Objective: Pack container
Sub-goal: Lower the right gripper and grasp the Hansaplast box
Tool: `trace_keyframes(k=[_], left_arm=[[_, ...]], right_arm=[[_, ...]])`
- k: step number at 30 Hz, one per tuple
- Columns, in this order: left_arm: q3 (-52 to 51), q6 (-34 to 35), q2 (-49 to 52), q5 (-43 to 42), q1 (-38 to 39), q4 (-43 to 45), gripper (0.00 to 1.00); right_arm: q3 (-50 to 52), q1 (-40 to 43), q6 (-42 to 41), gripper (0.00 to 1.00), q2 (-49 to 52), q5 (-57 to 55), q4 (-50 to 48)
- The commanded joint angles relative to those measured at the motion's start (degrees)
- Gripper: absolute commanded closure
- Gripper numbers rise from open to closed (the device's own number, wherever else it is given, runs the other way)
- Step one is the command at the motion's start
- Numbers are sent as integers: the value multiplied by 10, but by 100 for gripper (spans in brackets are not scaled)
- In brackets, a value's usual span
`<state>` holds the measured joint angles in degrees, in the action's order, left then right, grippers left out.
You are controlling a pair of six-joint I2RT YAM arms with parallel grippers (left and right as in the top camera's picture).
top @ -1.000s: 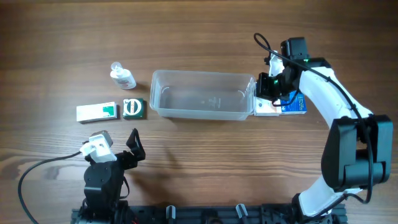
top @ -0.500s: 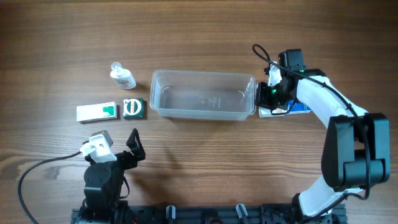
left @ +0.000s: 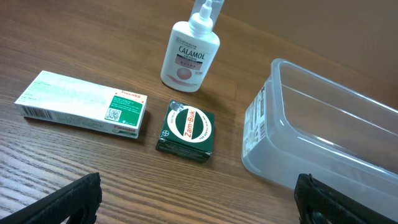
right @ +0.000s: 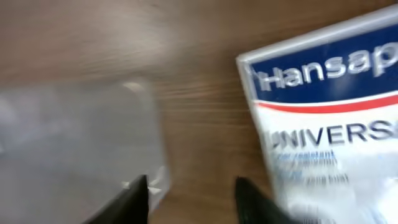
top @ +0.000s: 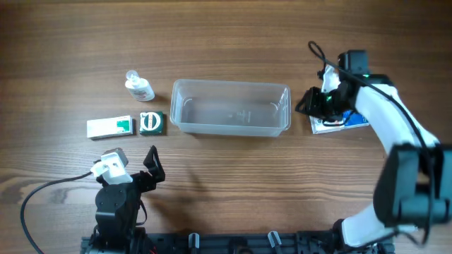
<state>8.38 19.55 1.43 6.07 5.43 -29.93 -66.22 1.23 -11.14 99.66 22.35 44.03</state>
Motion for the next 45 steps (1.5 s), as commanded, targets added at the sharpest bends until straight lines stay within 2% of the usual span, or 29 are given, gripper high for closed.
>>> trace_keyframes(k=[1, 4, 6, 9, 19, 32, 34, 36, 45], left_arm=[[-1, -12, -5, -5, -5, 2, 0], [-1, -12, -5, -5, -5, 2, 0], [-1, -12, -5, -5, -5, 2, 0], [-1, -12, -5, -5, -5, 2, 0], [-1, -12, -5, -5, -5, 2, 0], [-1, -12, -5, -5, -5, 2, 0], [-1, -12, -5, -5, -5, 2, 0], [-1, -12, -5, -5, -5, 2, 0], [-1, -12, -5, -5, -5, 2, 0]], right_arm=[[-32, -1, 26, 20, -111, 9, 1], [-31, -1, 31, 3, -165, -85, 5], [-31, -1, 62, 0, -180, -145, 12], [-24, -1, 102, 1, -172, -181, 27], [-9, -1, 101, 1, -43, -226, 25], [-9, -1, 94, 1, 67, -219, 29], [-9, -1, 94, 5, 86, -219, 29], [-9, -1, 91, 7, 90, -219, 30], [-10, -1, 75, 7, 88, -219, 22]])
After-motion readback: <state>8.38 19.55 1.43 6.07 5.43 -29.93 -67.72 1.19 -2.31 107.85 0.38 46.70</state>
